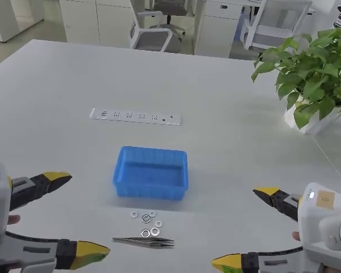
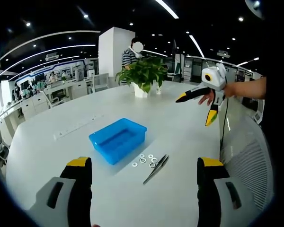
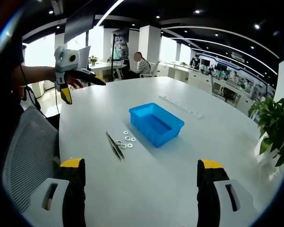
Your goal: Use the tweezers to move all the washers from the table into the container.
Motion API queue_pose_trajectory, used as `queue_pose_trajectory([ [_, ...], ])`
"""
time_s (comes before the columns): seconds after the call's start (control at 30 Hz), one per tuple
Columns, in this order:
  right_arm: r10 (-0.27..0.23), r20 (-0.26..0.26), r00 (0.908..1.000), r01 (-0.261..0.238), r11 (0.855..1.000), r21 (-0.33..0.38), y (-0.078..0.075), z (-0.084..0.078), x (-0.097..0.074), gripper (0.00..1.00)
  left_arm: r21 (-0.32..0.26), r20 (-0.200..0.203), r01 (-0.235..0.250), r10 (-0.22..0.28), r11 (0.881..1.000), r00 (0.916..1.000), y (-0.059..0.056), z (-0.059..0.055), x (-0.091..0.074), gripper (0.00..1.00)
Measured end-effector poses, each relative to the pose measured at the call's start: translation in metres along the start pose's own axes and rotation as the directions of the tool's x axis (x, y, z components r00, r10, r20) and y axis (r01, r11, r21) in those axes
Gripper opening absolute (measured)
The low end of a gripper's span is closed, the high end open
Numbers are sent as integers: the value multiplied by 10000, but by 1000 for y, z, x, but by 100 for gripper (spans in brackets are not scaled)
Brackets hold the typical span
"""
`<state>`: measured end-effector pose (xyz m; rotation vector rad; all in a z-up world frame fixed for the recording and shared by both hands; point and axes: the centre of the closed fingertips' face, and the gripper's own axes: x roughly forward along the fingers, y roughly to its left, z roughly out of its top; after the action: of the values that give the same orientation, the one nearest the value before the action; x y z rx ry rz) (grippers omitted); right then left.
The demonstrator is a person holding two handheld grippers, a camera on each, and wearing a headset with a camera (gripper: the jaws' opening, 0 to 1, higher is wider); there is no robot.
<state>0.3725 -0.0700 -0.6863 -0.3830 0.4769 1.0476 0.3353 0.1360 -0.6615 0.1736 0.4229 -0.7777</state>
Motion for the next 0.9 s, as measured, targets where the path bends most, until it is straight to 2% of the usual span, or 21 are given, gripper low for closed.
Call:
queue_pose_trajectory([
  [0.53, 92, -22, 10000, -92, 10000, -37, -2, 0, 3, 100, -5, -41, -34, 34, 10000, 10000, 6, -1, 0, 97],
  [0.9, 216, -143, 9997, -220, 9994, -250, -8, 1, 9, 98, 49, -284, 95, -93, 9999, 9996, 14, -7, 3, 96],
])
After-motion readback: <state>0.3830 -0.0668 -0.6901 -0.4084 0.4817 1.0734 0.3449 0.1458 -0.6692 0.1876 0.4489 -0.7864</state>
